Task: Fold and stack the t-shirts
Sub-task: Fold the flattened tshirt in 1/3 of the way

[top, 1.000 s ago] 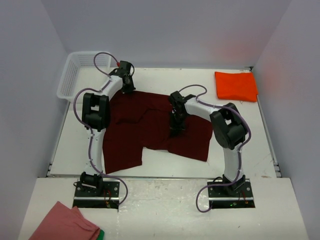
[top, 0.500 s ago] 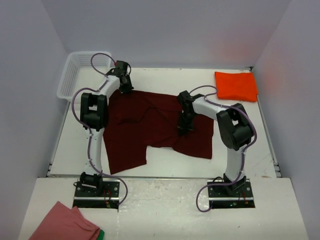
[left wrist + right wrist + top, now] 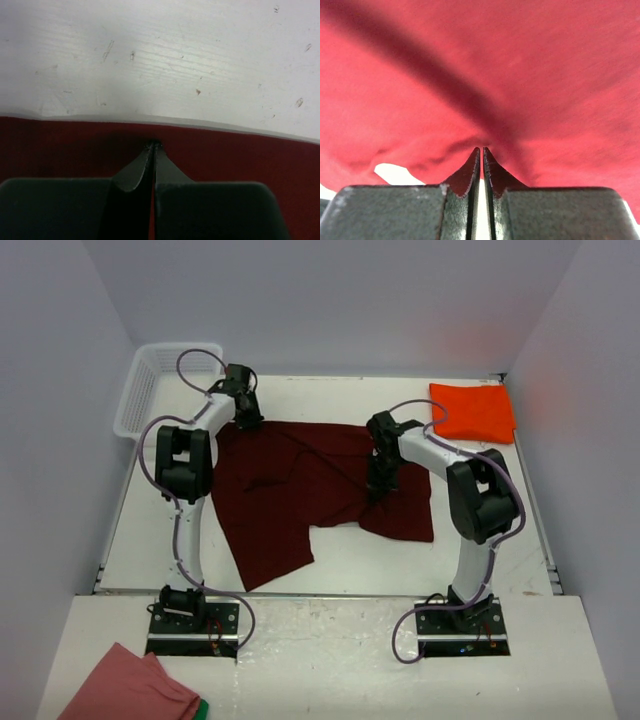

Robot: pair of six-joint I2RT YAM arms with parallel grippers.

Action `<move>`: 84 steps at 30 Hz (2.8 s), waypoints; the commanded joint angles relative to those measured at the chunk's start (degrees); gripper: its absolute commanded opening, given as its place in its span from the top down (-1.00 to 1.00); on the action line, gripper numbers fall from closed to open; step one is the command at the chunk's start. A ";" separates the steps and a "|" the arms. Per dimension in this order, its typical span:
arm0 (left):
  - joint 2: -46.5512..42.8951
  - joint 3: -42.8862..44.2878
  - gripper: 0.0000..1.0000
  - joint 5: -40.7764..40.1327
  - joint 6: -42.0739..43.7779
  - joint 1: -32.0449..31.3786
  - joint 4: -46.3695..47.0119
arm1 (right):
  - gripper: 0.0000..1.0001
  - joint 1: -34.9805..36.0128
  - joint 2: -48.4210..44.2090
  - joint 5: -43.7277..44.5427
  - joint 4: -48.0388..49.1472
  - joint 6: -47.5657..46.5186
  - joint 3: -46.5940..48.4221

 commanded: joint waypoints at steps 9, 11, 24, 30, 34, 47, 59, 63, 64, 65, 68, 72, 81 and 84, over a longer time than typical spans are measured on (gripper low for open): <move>-14.31 -8.36 0.92 -3.56 0.69 -3.14 -0.19 | 0.87 4.90 -17.19 0.81 0.03 -3.52 0.75; -17.83 -10.21 0.78 -6.36 0.95 -5.08 -0.72 | 1.00 4.90 -19.29 1.18 0.81 -3.43 -0.20; -33.57 -37.53 1.00 -16.12 -5.47 -13.44 3.32 | 1.00 4.82 -27.03 2.32 3.27 -3.60 -6.71; -33.57 -38.87 1.00 -17.54 -5.03 -13.44 4.46 | 1.00 4.90 -27.39 -0.32 5.82 -3.16 -10.58; -31.29 -38.08 1.00 -17.89 -4.50 -13.35 4.46 | 1.00 4.82 -27.83 -0.32 6.18 -3.25 -11.90; -30.32 -46.94 1.00 -16.74 -9.15 -15.28 5.08 | 1.00 4.11 -22.04 6.53 -1.02 -2.46 -2.95; -35.14 -45.29 0.90 -19.38 -8.63 -15.28 5.17 | 1.00 0.87 3.37 22.37 -21.07 -8.35 19.82; -38.49 -44.32 0.71 -21.40 -9.15 -15.37 4.64 | 1.00 -1.68 2.93 15.34 -19.05 -8.79 19.48; -39.28 -44.23 0.68 -21.84 -9.24 -15.54 4.46 | 1.00 -1.78 2.15 12.02 -17.66 -8.96 18.34; -40.68 -44.14 0.65 -22.63 -9.24 -15.63 4.46 | 1.00 -1.78 1.88 11.03 -17.03 -8.88 17.81; -42.44 -43.96 0.57 -23.95 -9.25 -15.90 4.29 | 1.00 -1.78 2.14 8.65 -15.54 -8.26 16.14; -42.10 -44.14 0.53 -25.18 -9.42 -15.90 3.85 | 1.00 -1.51 4.07 6.01 -15.01 -8.00 14.47; -32.70 -43.97 0.53 -26.85 -10.47 -15.81 4.90 | 1.00 -1.16 7.76 3.99 -13.69 -7.38 12.97; -30.41 -42.39 0.53 -27.12 -10.39 -15.46 4.73 | 1.00 -1.16 9.25 3.20 -13.60 -7.56 13.06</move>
